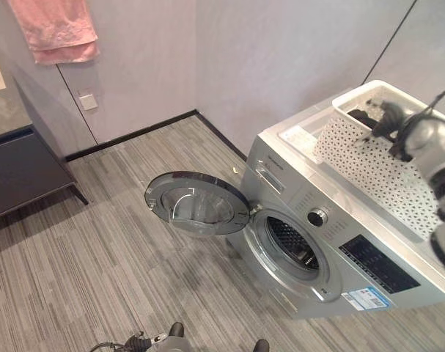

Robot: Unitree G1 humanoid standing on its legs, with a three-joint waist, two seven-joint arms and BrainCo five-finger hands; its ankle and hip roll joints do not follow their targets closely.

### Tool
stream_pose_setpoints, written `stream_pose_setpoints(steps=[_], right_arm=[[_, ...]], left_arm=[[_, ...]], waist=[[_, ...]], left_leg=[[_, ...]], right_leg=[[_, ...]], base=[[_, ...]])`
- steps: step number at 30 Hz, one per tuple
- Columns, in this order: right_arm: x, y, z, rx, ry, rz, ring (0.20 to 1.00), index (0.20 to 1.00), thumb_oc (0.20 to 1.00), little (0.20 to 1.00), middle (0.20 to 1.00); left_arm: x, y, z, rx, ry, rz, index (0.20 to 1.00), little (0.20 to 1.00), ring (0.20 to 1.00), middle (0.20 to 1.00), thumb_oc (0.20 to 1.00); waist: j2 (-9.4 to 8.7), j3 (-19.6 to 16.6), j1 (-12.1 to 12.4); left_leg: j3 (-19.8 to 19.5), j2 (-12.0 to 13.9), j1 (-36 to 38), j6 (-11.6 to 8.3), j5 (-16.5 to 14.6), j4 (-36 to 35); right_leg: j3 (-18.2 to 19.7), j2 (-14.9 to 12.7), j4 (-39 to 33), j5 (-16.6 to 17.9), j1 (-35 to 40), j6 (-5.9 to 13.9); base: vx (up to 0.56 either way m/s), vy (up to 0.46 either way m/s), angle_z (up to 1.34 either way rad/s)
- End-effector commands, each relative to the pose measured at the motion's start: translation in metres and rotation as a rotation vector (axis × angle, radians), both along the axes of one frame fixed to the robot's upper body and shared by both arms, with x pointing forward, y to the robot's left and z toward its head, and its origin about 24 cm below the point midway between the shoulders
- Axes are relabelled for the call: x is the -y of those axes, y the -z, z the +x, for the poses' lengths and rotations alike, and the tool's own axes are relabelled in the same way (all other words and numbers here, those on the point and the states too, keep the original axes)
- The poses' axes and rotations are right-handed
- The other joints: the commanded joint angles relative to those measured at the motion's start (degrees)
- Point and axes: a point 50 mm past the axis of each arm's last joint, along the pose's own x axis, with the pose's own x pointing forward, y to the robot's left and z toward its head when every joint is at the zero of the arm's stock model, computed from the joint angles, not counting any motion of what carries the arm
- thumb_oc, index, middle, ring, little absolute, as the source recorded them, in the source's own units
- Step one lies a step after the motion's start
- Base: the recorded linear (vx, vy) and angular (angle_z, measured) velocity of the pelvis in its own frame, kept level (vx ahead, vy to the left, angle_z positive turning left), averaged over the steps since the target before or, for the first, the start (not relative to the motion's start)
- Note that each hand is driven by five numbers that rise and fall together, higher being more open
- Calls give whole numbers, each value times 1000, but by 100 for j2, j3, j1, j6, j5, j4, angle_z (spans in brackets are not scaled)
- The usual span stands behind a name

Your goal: Grab the laundry basket,head to the washer,open it,put in the laundry and shut it.

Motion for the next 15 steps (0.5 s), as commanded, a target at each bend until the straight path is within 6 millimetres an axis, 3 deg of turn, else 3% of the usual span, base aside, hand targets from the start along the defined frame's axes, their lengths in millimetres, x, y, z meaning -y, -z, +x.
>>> stream_pose_setpoints(steps=[1,3,6,7,11,14,15], right_arm=[[17,-63,-23,190,39,19,1000,1000,1000,1000,1000],[16,-64,-22,190,34,24,1000,1000,1000,1000,1000],[19,-66,-25,175,47,32,1000,1000,1000,1000,1000],[19,-66,-24,175,46,32,1000,1000,1000,1000,1000],[28,-56,-29,151,56,51,1000,1000,1000,1000,1000],[35,-50,-34,128,65,49,1000,1000,1000,1000,1000],[38,-42,-36,101,64,42,1000,1000,1000,1000,1000]], left_arm=[[-7,1,-10,-61,129,34,1000,1000,1000,1000,1000],[-7,1,-8,-62,137,36,1000,1000,1000,1000,1000],[-12,-1,-6,-68,135,54,1000,1000,1000,1000,1000],[-12,-1,-6,-68,135,53,1000,1000,1000,1000,1000],[-16,-4,4,-30,90,58,1000,1000,1000,1000,1000],[-14,-4,6,-19,75,51,1000,1000,1000,1000,1000],[-13,-3,4,-20,59,42,1000,1000,1000,1000,1000]], waist=[[-118,61,-133],[-93,79,-176],[-112,80,-357],[-99,93,-358],[-287,189,-511],[-414,158,-537],[-452,91,-562]], left_leg=[[-152,-244,289,282,-450,146],[-157,-271,390,305,-491,132],[-283,-368,617,261,-565,22],[-286,-357,636,261,-579,26],[-597,-533,822,123,-891,248],[-812,-575,900,41,-951,223],[-1002,-449,986,-31,-890,83]], right_leg=[[958,178,1537,-226,-381,110],[1018,240,1513,-325,-461,50],[1329,362,456,-415,-602,116],[1320,371,438,-414,-572,115],[1984,336,-471,55,-799,339],[2066,304,-464,35,-634,323],[2082,440,-304,1,-626,299]], base=[[109,161,-3],[85,32,-14],[149,-50,-21],[103,-59,-7],[187,-120,27],[151,-127,88],[231,-253,120]])
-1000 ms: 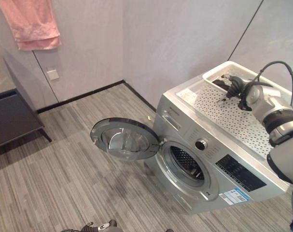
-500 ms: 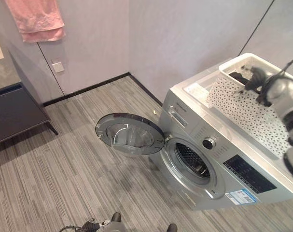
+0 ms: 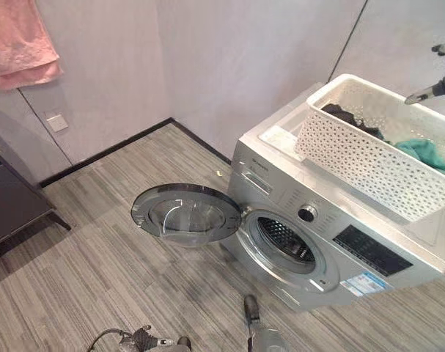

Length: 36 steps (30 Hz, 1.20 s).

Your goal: Grab the laundry basket,head to the washer,open it,put in the laundry and shut it.

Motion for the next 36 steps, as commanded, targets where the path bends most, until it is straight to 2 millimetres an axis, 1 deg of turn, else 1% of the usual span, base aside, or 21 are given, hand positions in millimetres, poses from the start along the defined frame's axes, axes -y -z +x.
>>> stream_pose_setpoints(steps=[1,4,5,8,9,10,12,13,15,16,17,20,23,27,31,36], right_arm=[[9,-8,-11,8,12,-22,1000,1000,1000,1000,1000],[8,-1,-10,-22,-2,-31,1000,1000,1000,1000,1000],[8,-1,-10,-23,-2,-32,1000,1000,1000,1000,1000],[5,1,-7,-40,-14,-37,1000,1000,1000,1000,1000],[1,2,-3,-70,-24,-61,1000,1000,1000,1000,1000],[0,1,-3,-70,-24,-61,1000,1000,1000,1000,1000],[-6,2,-1,-105,-52,-95,1000,1000,1000,1000,1000],[-11,5,1,-157,-75,-126,1000,1000,1000,1000,1000],[-13,7,1,-186,-87,-147,1000,1000,1000,1000,1000],[-14,9,1,-222,-92,-168,1000,1000,1000,1000,1000],[-16,17,1,-281,-108,-196,1000,1000,1000,1000,1000],[-19,20,0,-330,-131,-226,1000,1000,1000,1000,1000],[-19,26,-3,-380,-146,-234,1000,1000,1000,1000,1000],[-15,31,-6,-416,-138,-240,1000,1000,1000,1000,1000],[-4,40,-9,-445,-95,-229,1000,1000,1000,1000,1000],[14,40,-14,-392,-15,-170,1000,1000,1000,1000,1000]], left_arm=[[-8,0,-10,3,-26,5,1000,1000,1000,1000,1000],[-4,2,-14,9,-53,-11,1000,1000,1000,1000,1000],[-4,2,-14,9,-53,-11,1000,1000,1000,1000,1000],[-1,2,-12,32,-76,-25,1000,1000,1000,1000,1000],[-1,1,-11,37,-77,-27,1000,1000,1000,1000,1000],[-1,1,-11,37,-78,-28,1000,1000,1000,1000,1000],[-1,2,-12,30,-70,-28,1000,1000,1000,1000,1000],[1,3,-15,12,-55,-32,1000,1000,1000,1000,1000],[3,4,-17,5,-44,-36,1000,1000,1000,1000,1000],[4,5,-19,-5,-37,-41,1000,1000,1000,1000,1000],[6,6,-21,-16,-32,-51,1000,1000,1000,1000,1000],[8,6,-21,-19,-24,-58,1000,1000,1000,1000,1000],[12,6,-17,-10,-10,-73,1000,1000,1000,1000,1000],[12,5,-13,-1,0,-76,1000,1000,1000,1000,1000],[11,4,-12,2,-11,-76,1000,1000,1000,1000,1000],[6,6,-21,-20,-35,-57,1000,1000,1000,1000,1000]], waist=[[-227,-283,155],[-198,-368,154],[-193,-373,148],[-202,-341,221],[-205,-327,264],[-200,-327,263],[-203,-332,279],[-205,-352,288],[-199,-366,295],[-203,-381,296],[-214,-390,298],[-225,-399,290],[-237,-407,259],[-257,-419,243],[-270,-429,222],[-221,-460,207]], left_leg=[[-230,-72,43,-11,-573,397],[-400,181,69,-86,-465,179],[-406,187,69,-88,-463,171],[-418,356,-21,-163,-346,63],[-410,429,-70,-204,-288,-6],[-409,432,-68,-205,-286,-11],[-384,499,-67,-237,-240,-84],[-329,565,-29,-259,-208,-161],[-301,592,6,-267,-202,-220],[-287,613,44,-270,-198,-267],[-242,639,85,-276,-188,-303],[-201,666,131,-285,-184,-350],[-138,685,208,-285,-208,-396],[-72,674,285,-278,-227,-446],[20,660,407,-239,-285,-492],[60,637,463,-211,-311,-540]], right_leg=[[261,84,822,-171,-447,-3],[-5,202,804,-216,-431,-82],[-12,205,803,-216,-430,-84],[-165,286,686,-220,-463,-126],[-202,333,637,-253,-471,-163],[-202,335,637,-253,-472,-164],[-213,374,606,-291,-459,-191],[-235,398,586,-331,-419,-207],[-241,411,562,-343,-393,-208],[-238,421,539,-347,-367,-212],[-230,433,528,-357,-346,-215],[-223,438,520,-367,-322,-217],[-189,429,483,-366,-277,-198],[-167,411,457,-323,-261,-172],[-102,380,437,-263,-250,-136],[-57,359,422,-249,-244,-141]], base=[[226,-260,127],[117,-154,56],[56,-103,26],[25,-111,14],[-3,-74,-1],[-1,-62,4],[24,-31,6],[33,-18,2],[27,-4,-4],[36,2,-8],[26,3,-5],[5,2,-2],[1,32,-8],[-3,33,-14],[0,34,-13],[14,16,-9]])
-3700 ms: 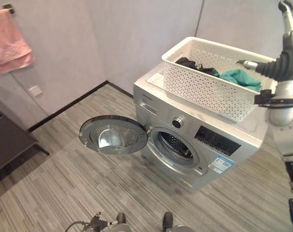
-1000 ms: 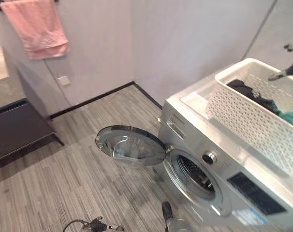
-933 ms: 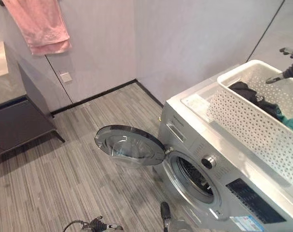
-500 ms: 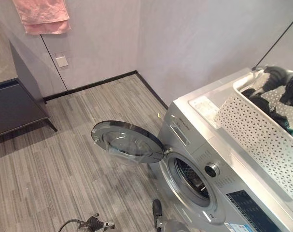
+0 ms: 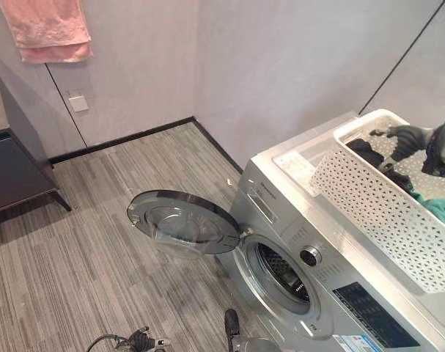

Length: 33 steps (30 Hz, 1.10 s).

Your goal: Grab the laundry basket,head to the washer,open it,put in the laundry and shut it.

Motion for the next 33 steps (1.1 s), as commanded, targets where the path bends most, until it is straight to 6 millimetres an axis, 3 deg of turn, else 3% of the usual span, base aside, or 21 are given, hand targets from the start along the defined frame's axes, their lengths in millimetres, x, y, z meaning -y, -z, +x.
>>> stream_pose_setpoints(steps=[1,5,10,26,30,33], right_arm=[[29,-38,-13,147,124,-17,1000,1000,1000,1000,1000],[42,-30,-20,107,187,-33,1000,1000,1000,1000,1000],[42,-21,-19,83,193,-36,1000,1000,1000,1000,1000],[22,-7,-4,47,124,-43,1000,1000,1000,1000,1000],[16,0,1,45,108,-22,1000,1000,1000,1000,1000],[13,18,4,9,120,-8,1000,1000,1000,1000,1000]], left_arm=[[6,3,-5,-27,27,-9,1000,1000,1000,1000,1000],[6,4,-9,-40,25,-16,1000,1000,1000,1000,1000],[9,4,-9,-37,23,-26,1000,1000,1000,1000,1000],[16,2,3,16,13,-47,1000,1000,1000,1000,1000],[14,0,9,38,2,-45,1000,1000,1000,1000,1000],[16,-1,15,56,12,-49,1000,1000,1000,1000,1000]], waist=[[-227,-52,48],[-183,-45,42],[-149,-13,58],[-137,157,222],[-136,259,285],[-108,354,339]], left_leg=[[-114,-137,163,318,-312,68],[-120,-121,162,315,-303,53],[-138,-106,115,308,-284,61],[-285,-65,-206,246,-142,47],[-332,-56,-361,221,-77,53],[-354,-58,-502,204,-24,69]], right_leg=[[102,-500,528,-456,-310,384],[84,-503,545,-459,-352,371],[67,-506,540,-471,-373,358],[-90,-511,386,-475,-432,308],[-126,-503,354,-460,-510,294],[-138,-489,338,-452,-584,274]], base=[[17,-1,-10],[2,-1,-1],[-1,-7,0],[0,-20,5],[-28,-34,2],[-41,-24,7]])
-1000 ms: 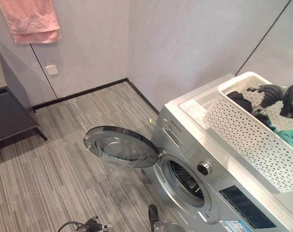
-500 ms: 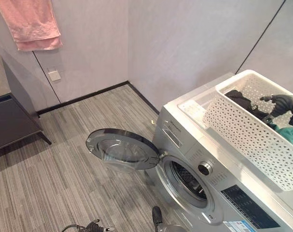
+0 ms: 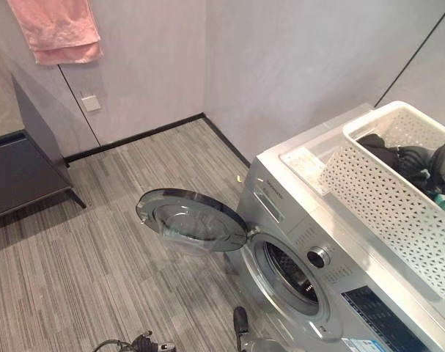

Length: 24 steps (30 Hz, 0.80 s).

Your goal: Grab the laundry basket,head to the washer,open it,put in the laundry and shut it.

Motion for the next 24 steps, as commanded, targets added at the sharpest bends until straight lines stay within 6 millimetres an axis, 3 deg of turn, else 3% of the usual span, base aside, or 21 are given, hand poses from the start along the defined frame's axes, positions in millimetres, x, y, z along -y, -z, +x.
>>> stream_pose_setpoints(steps=[1,11,12,14,15,19,24], right_arm=[[0,-14,7,80,32,-8,1000,1000,1000,1000,1000],[-4,18,9,16,62,40,1000,1000,1000,1000,1000],[-2,19,8,12,72,45,740,740,740,740,740],[-2,18,8,12,74,46,442,442,442,442,442],[-1,17,8,13,78,46,206,206,206,206,206],[4,4,8,76,95,53,200,200,200,200,200],[5,-27,9,269,93,100,200,200,200,200,200]], left_arm=[[10,-2,17,44,46,-20,1000,1000,1000,1000,1000],[15,-1,16,29,70,-25,1000,1000,1000,1000,1000],[15,-1,16,27,75,-24,1000,1000,1000,1000,1000],[15,-1,16,25,77,-21,1000,1000,1000,1000,1000],[15,-1,16,24,79,-20,1000,1000,1000,1000,1000],[13,-1,15,17,75,-12,1000,1000,1000,1000,1000],[8,-1,13,12,53,5,1000,1000,1000,1000,1000]], waist=[[-341,328,210],[-287,319,215],[-288,304,209],[-291,293,205],[-296,283,197],[-323,234,164],[-353,110,89]], left_leg=[[-140,-100,-1,256,-131,95],[-172,-74,27,271,-102,26],[-180,-69,55,275,-105,7],[-180,-70,69,275,-110,-1],[-179,-66,87,275,-114,-7],[-143,-60,165,283,-136,-30],[-76,-60,293,301,-204,-43]], right_leg=[[62,-478,335,-517,-178,318],[28,-454,284,-545,-104,286],[23,-458,281,-552,-77,285],[21,-459,276,-556,-65,287],[18,-458,273,-558,-51,289],[26,-465,284,-566,-11,299],[57,-467,325,-578,36,324]], base=[[-21,-19,9],[-5,-3,2],[0,0,0],[0,0,0],[0,0,0],[0,0,0],[0,0,0]])
